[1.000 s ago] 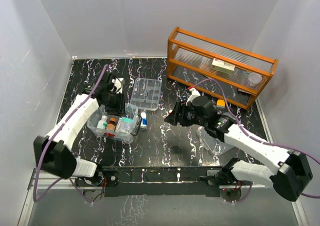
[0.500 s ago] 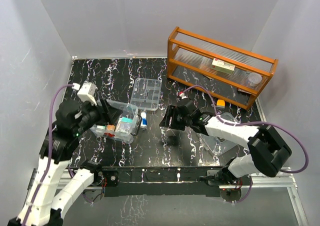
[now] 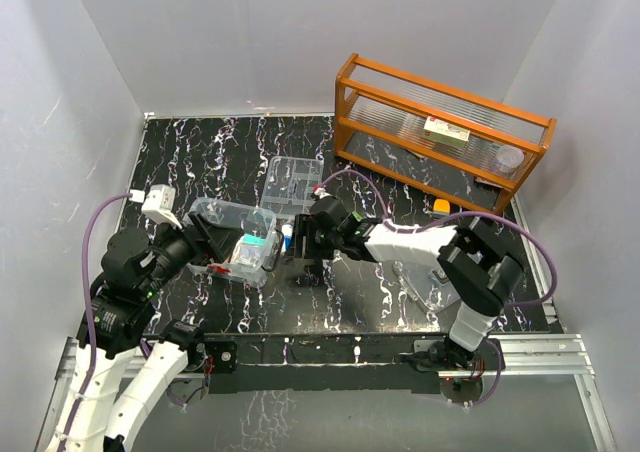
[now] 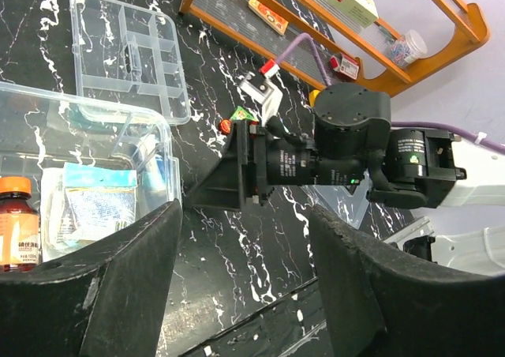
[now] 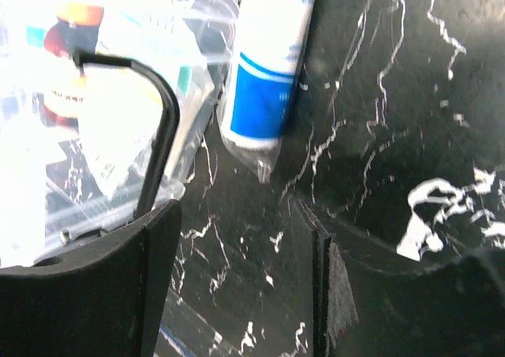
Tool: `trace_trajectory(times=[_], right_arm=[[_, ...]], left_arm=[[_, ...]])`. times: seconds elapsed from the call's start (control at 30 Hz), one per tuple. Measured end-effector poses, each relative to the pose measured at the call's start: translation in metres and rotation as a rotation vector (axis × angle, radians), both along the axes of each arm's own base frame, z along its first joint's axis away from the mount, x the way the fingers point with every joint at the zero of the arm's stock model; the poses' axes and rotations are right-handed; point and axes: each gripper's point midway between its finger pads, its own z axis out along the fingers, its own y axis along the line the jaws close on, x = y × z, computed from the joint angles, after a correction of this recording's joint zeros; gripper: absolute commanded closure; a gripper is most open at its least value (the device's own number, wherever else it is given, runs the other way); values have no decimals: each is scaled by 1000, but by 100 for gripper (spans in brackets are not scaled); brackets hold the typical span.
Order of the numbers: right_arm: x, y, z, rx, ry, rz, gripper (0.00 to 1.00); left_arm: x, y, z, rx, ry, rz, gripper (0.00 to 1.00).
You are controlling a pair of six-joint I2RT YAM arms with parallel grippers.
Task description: Organize the medicine kit
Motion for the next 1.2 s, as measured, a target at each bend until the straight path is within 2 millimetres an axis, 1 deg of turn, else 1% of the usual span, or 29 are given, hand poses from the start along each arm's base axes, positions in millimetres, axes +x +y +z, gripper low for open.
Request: trace_trajectory(times=[0.07,0.13,0.23,0.33,0.43,0.47,0.53,0.6,0.67,0.73,0.8,0.9,1.03,1.1,1.2], right_arm=[[7,8,-1,-3,-8,-6,51],[14,12,-5,-15,-14,-20,55],[22,16,-17,-38,-7,-33,56],[24,15,-33,-64,10,-33,56],[27,20,-32,-47,-1,-19,57],[27,22,-32,-43,-5,-12,58],[29,24,-33,-37,-14,-4,66],[30,27,-34,-31,-22,-1,80],[32,29,-34,-22,-31,4,90],[33,31,-33,-17,-41,7,95],[34,30,-34,-12,-48,5,97],[31,22,-35,-8,-57,-3,100],[14,-6,-25,-19,-68,-20,100],[5,-17,-15,-7,-81,-21,100],[-6,-31,13,39,-128,-8,100]], left_arm=[[-1,1,-1,3,6,6,35],[-1,3,-2,8,13,12,34],[-2,4,1,11,8,15,34],[-2,4,3,15,7,15,34],[0,4,2,22,16,14,33],[1,3,1,25,24,14,33],[3,2,-1,31,40,13,33],[5,2,-3,35,54,13,33],[7,1,-4,37,64,13,33],[7,1,-3,34,68,14,33],[7,0,1,23,65,16,32],[7,-1,4,4,65,14,31],[5,-10,8,-46,77,-20,30],[5,-17,6,-68,102,-47,29],[10,-29,-1,-94,158,-93,29]])
